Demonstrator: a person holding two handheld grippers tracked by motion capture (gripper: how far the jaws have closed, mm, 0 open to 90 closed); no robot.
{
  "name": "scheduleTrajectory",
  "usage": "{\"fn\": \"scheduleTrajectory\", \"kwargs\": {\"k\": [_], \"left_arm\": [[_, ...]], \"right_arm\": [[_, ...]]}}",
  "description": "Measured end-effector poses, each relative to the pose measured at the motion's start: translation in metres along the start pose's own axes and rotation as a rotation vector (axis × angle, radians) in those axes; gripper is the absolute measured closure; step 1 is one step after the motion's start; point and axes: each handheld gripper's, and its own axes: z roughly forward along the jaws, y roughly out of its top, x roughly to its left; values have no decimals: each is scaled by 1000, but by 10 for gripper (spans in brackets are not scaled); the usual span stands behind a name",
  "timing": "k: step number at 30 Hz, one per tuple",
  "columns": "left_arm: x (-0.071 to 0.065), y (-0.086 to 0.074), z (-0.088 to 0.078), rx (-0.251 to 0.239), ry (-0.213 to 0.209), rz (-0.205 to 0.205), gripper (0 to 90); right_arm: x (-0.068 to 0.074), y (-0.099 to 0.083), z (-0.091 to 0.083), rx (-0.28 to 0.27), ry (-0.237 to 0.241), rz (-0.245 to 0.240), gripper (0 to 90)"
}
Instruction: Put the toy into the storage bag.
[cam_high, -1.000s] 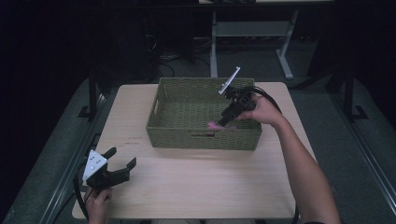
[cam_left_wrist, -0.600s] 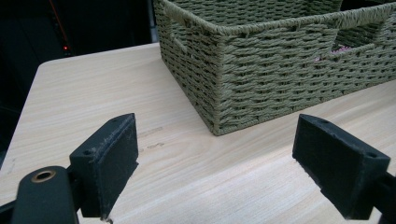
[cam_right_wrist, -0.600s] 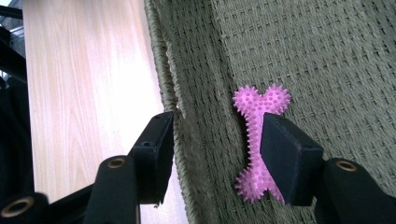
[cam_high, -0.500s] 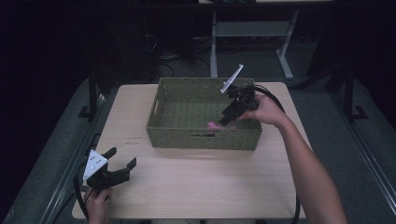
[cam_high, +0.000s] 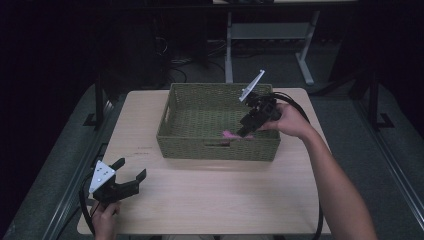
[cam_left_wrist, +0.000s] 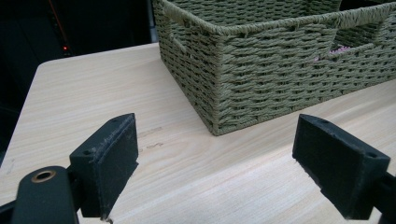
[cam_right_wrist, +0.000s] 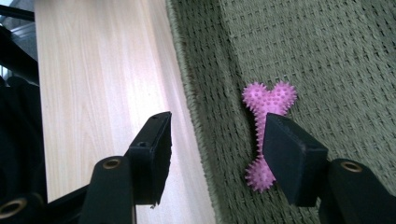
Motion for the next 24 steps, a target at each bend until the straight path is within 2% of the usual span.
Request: {"fn": "scheduleTrajectory", "kwargs": {"k": [8, 24], "left_arm": [[0, 0, 0, -1, 1, 0, 138], [0, 0, 0, -3, -1, -3, 138]], "right_arm": [[10, -6, -7, -28, 1, -5, 406], [29, -22, -8, -37, 4, -12, 370]]}}
